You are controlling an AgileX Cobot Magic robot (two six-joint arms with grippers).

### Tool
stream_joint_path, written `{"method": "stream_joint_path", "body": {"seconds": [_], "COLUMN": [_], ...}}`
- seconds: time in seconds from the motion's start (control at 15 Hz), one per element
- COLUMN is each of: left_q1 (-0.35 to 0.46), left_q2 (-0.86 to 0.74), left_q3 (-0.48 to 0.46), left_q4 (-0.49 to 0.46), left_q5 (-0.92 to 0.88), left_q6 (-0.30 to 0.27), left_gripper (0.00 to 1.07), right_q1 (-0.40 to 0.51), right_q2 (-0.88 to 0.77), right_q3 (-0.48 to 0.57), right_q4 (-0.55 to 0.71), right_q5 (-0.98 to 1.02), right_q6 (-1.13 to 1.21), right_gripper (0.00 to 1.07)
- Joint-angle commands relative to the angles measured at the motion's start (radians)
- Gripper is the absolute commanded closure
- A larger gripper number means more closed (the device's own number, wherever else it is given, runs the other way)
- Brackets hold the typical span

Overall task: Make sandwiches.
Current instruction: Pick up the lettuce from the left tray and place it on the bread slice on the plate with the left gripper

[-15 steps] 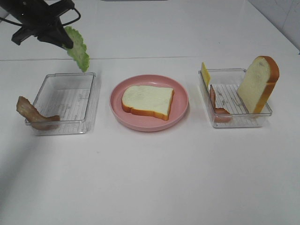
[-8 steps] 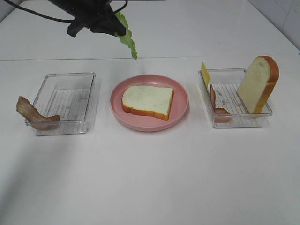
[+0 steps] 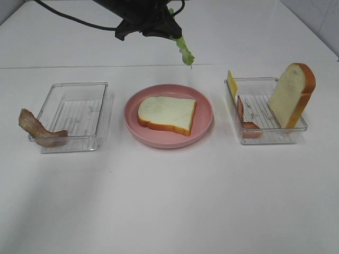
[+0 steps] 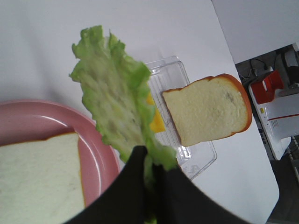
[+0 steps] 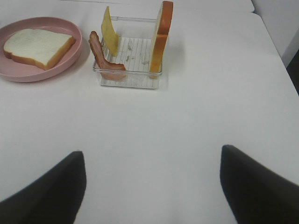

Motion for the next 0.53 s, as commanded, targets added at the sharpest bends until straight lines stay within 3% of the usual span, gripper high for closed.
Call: {"method": "stream_joint_path", "body": {"seconds": [0.07, 0.13, 0.53], "left_q1": [-0.019, -0.038, -0.040], "left_q2": [0.037, 0.079, 0.170], "left_q3": [0.001, 0.001, 0.001], "left_q4": [-0.039, -0.092, -0.064], "left_q5": [-0.005, 0.016, 0.033], "left_q6": [0.005, 0.005, 0.005], "left_gripper": [1.07, 1.07, 1.07], "right_q1": [-0.008, -0.008, -0.008], "right_q2": [-0.016, -0.016, -0.016], "right_q3": [-0.001, -0.001, -0.001], "right_q4": [-0.003, -0.003, -0.003], "right_q5": [-0.011, -0.011, -0.011], "right_q6": [-0.013, -0.013, -0.013], "right_gripper": [0.32, 0.32, 0.32]}}
